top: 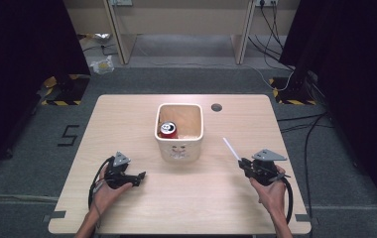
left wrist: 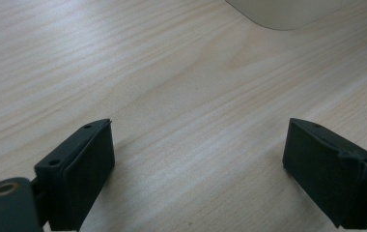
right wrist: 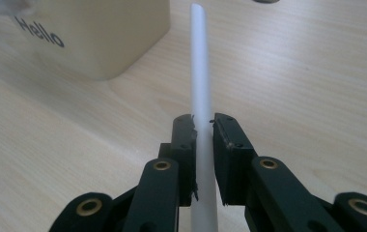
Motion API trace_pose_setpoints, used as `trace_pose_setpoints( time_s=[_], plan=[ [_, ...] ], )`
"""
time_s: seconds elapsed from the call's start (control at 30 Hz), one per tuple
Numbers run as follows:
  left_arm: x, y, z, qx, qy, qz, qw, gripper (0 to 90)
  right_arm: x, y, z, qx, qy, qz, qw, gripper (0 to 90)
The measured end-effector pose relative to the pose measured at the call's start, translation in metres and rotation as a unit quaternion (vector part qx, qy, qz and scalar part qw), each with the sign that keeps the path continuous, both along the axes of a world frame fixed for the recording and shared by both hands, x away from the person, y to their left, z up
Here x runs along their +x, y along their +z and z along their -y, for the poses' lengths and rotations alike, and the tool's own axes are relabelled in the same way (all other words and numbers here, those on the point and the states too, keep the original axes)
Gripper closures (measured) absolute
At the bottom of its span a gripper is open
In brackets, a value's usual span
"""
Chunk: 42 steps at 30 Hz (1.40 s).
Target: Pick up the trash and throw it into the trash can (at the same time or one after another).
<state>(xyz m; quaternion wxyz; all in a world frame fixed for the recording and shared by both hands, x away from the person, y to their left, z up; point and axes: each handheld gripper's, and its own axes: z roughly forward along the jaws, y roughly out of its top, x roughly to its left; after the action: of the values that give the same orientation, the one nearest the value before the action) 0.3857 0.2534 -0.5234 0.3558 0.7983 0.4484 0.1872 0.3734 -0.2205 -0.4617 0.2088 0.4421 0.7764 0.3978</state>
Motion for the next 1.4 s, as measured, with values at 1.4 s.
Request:
trace_pose_setpoints(
  time_s=[1.4],
  plan=[
    [0.000,0.000,0.000,0.000,-0.001,0.000,1.0000,10.2,0.035,0.094,-0.053,0.003,0.074,0.063,0.9952,79.4]
  ],
)
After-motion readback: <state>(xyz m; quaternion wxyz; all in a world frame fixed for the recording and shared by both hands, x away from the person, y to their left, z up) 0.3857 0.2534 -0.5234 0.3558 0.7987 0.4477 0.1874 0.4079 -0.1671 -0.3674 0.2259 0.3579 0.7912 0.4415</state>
